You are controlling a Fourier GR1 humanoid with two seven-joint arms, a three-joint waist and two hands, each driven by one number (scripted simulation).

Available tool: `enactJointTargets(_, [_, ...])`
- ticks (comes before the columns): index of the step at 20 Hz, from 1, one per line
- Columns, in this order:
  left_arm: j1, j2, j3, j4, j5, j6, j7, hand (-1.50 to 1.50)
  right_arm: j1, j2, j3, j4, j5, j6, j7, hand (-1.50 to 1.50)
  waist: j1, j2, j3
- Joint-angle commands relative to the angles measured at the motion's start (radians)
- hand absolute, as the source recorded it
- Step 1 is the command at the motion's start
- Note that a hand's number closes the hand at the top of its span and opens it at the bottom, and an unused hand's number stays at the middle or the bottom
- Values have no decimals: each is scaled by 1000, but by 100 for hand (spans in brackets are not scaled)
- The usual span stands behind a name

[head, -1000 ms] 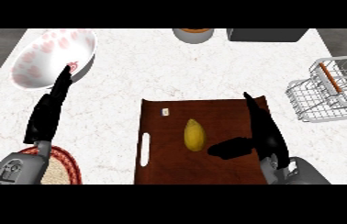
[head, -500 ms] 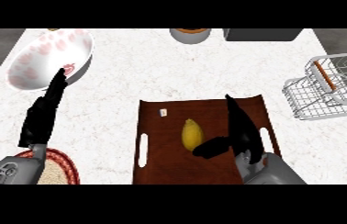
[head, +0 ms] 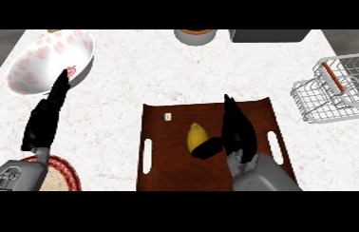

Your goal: Pick the lemon from the tray and place it in the tiered basket

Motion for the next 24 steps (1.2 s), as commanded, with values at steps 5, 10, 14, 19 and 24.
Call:
enactJointTargets(5, [5,3,3,-43,-4,-12,34,0,2,135,-38,39,115,100,235,-150,3,-1,2])
enactJointTargets(10, [-6,-3,10,-34,4,-29,31,0,-6,137,-65,60,91,109,235,-150,9,2,2])
enactJointTargets(14, [14,-19,5,-46,-17,-10,32,0,19,138,-66,73,99,72,235,-150,15,4,3])
enactJointTargets(19, [-2,-51,-11,-22,-52,10,18,0,6,138,-56,97,72,83,232,-150,12,7,3])
enactJointTargets(24, [1,-54,6,-13,-45,-8,-1,0,-20,138,-53,166,20,26,199,-150,21,9,4])
